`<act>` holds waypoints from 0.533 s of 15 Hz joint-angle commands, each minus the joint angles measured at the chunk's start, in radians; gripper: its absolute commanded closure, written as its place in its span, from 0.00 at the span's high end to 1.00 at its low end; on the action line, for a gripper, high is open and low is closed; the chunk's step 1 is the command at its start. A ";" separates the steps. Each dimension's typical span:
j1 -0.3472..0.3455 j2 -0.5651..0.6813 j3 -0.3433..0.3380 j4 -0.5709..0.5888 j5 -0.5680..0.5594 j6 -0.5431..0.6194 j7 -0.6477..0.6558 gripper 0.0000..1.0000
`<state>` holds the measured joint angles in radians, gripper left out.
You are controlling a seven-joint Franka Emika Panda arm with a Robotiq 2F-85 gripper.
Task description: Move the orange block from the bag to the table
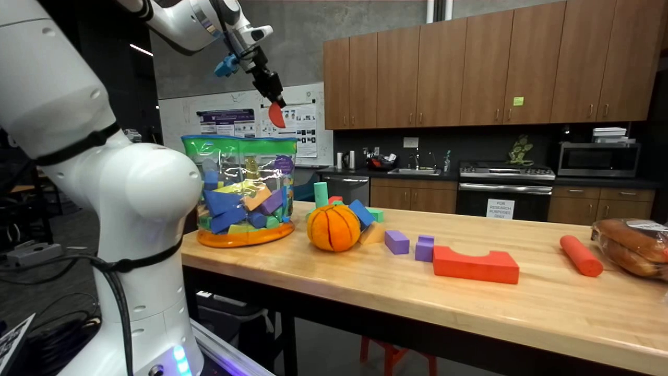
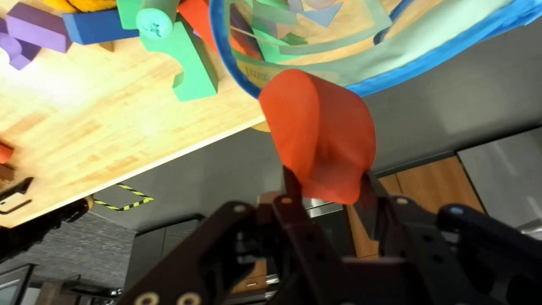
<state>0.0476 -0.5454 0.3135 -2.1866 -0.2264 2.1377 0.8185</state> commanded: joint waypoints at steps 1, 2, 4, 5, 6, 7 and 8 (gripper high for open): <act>-0.051 -0.077 -0.025 -0.101 -0.006 0.041 0.066 0.11; -0.063 -0.088 -0.036 -0.124 -0.003 0.048 0.072 0.11; -0.087 -0.112 -0.063 -0.177 0.003 0.069 0.080 0.11; -0.096 -0.125 -0.083 -0.206 0.008 0.082 0.073 0.11; -0.107 -0.136 -0.101 -0.233 0.011 0.095 0.064 0.11; -0.119 -0.144 -0.120 -0.257 0.012 0.109 0.054 0.11; -0.131 -0.152 -0.141 -0.282 0.012 0.123 0.040 0.11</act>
<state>-0.0538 -0.6446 0.2177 -2.3869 -0.2248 2.2125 0.8784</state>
